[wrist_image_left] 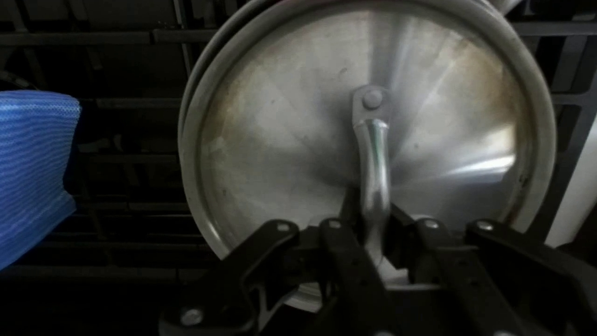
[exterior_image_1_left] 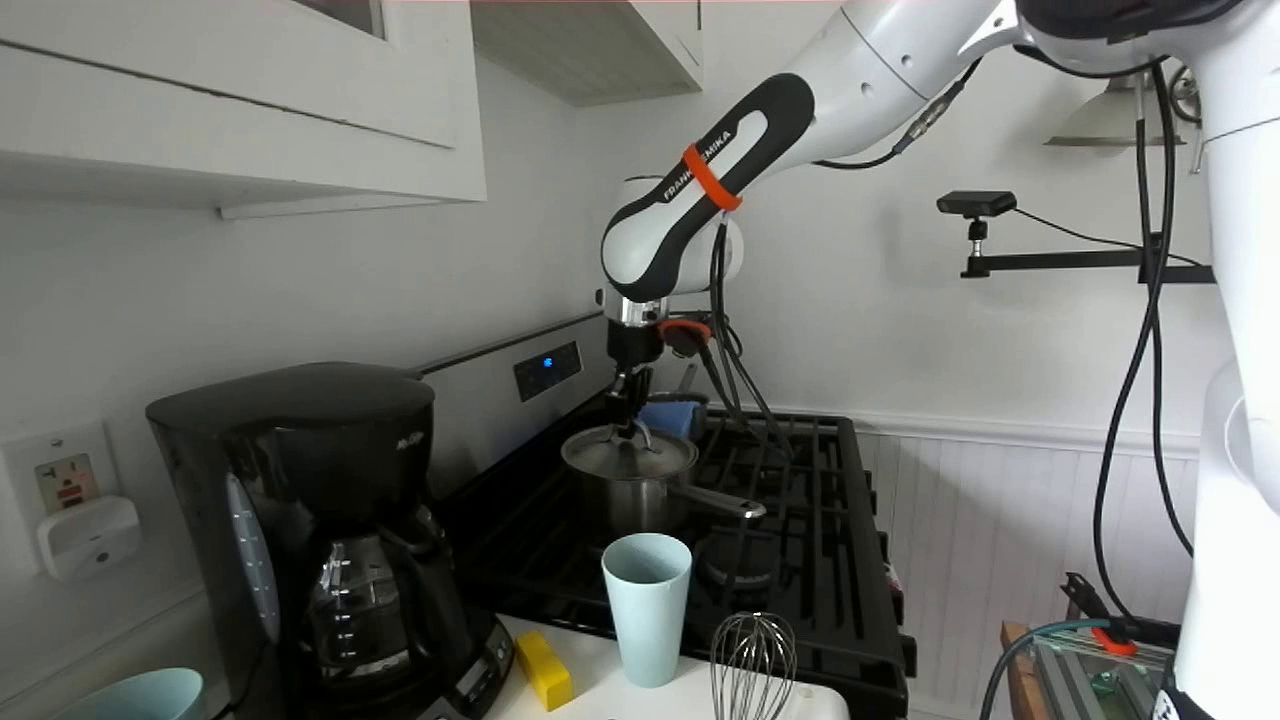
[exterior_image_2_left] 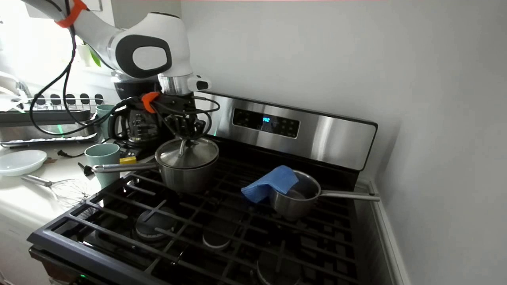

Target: Open the pot, pour the content of the cup into it, then close the pot

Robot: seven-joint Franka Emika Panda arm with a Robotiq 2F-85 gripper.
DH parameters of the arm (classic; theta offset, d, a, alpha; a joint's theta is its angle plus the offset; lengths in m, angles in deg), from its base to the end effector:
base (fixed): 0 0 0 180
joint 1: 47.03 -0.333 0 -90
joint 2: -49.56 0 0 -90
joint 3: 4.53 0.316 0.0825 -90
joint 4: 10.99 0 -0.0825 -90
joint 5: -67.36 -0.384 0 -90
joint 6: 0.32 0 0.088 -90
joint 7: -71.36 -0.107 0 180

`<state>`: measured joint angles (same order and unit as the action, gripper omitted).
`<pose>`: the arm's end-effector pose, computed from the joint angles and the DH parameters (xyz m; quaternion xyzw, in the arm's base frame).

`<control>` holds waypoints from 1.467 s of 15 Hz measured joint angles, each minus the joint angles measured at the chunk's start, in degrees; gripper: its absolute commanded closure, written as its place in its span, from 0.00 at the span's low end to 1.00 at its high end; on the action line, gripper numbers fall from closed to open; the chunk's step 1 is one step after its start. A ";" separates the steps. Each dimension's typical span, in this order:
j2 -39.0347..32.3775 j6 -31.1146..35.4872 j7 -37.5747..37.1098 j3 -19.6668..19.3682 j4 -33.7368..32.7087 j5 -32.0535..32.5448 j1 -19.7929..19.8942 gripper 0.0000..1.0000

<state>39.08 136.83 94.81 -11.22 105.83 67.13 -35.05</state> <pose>0.5681 -0.1898 0.3720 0.9953 0.0421 0.0775 0.0395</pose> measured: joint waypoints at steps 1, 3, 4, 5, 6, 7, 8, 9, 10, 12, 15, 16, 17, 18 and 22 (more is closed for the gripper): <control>-0.13 0.11 0.00 0.00 -0.03 0.00 0.02 0.98; -0.41 0.12 0.00 -0.02 -0.07 0.01 0.03 0.98; -0.54 0.13 0.00 -0.04 -0.11 0.04 0.03 0.98; -0.59 0.13 0.00 -0.06 -0.18 0.08 0.03 0.98; -0.59 0.13 0.00 -0.07 -0.18 0.17 0.03 0.98; -0.60 0.13 0.00 -0.10 -0.19 0.24 0.03 0.98; -0.60 0.13 0.00 -0.15 -0.20 0.34 0.04 0.98; -0.60 0.13 0.00 -0.19 -0.20 0.45 0.05 0.98; -0.60 0.13 0.00 -0.23 -0.21 0.58 0.05 0.98; -0.60 0.14 0.00 -0.35 -0.24 0.95 0.07 0.98; -0.62 0.14 0.00 -0.42 -0.16 1.54 0.06 0.98; -0.66 0.14 0.00 -0.42 -0.14 1.68 0.03 0.98; -0.69 0.14 0.00 -0.42 -0.14 1.80 -0.01 0.90; -0.71 0.14 0.00 -0.42 -0.14 1.88 -0.03 0.65; -0.72 0.14 -0.36 -0.44 -0.14 2.46 -0.07 0.46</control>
<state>38.36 136.98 94.45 -11.66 105.69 69.59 -35.12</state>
